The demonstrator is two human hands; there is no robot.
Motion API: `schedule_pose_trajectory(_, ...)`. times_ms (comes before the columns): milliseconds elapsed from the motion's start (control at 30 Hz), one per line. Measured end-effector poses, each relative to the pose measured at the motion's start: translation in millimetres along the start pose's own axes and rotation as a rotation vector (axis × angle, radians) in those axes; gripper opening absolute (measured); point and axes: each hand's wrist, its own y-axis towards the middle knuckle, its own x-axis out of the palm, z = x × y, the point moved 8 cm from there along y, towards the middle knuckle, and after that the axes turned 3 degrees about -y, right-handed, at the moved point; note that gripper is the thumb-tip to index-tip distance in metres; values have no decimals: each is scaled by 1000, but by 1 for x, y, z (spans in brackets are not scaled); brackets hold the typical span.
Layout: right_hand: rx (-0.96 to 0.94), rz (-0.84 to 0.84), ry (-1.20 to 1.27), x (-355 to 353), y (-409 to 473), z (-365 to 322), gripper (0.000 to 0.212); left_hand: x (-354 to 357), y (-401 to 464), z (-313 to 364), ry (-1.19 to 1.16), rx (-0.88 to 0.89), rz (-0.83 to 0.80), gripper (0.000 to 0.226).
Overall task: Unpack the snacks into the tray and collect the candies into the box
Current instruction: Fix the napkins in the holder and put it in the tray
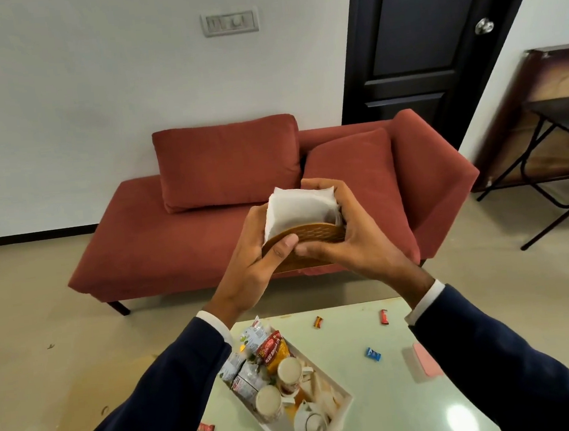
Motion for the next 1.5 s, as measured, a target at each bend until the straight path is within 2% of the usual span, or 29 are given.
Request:
schedule_pose_trajectory(133,40,-50,-15,-3,0,11,76,-3,-2,-13,-37,-61,57,56)
schedule_pose_trajectory(267,91,-92,-71,-1,-2,37,78,-3,-6,-31,33,-106,69,51)
schedule_pose_trajectory(400,171,-199,-100,17,-14,92,77,-3,-25,-80,156,-207,60,52)
schedule_pose_trajectory(600,394,-430,-154,78,-56,239,61,16,-91,-211,230,-466,51,57)
schedule_pose_trajectory(733,466,-575,-210,132,-101,353,60,32,-153,-325,194,-632,44,65)
schedule_pose_trajectory(967,534,-673,-225,217,-189,493,52,66,-259,-468,241,-774,26,62)
schedule_pose_trajectory(1067,508,-713,-295,239,-208,526,48,77,-281,-505,265,-796,10,63)
schedule_pose_trajectory(1267,417,-734,-459,252,-223,560,53,93,-291,-543,239,-770,-46,69)
schedule_pose_trajectory(1400,374,-779,-523,253,-226,564,67,93,-290,-546,256,-753,-94,69)
schedule_pose_trajectory(1500,360,-750,-542,242,-225,560,77,86,-282,-535,267,-694,-100,62)
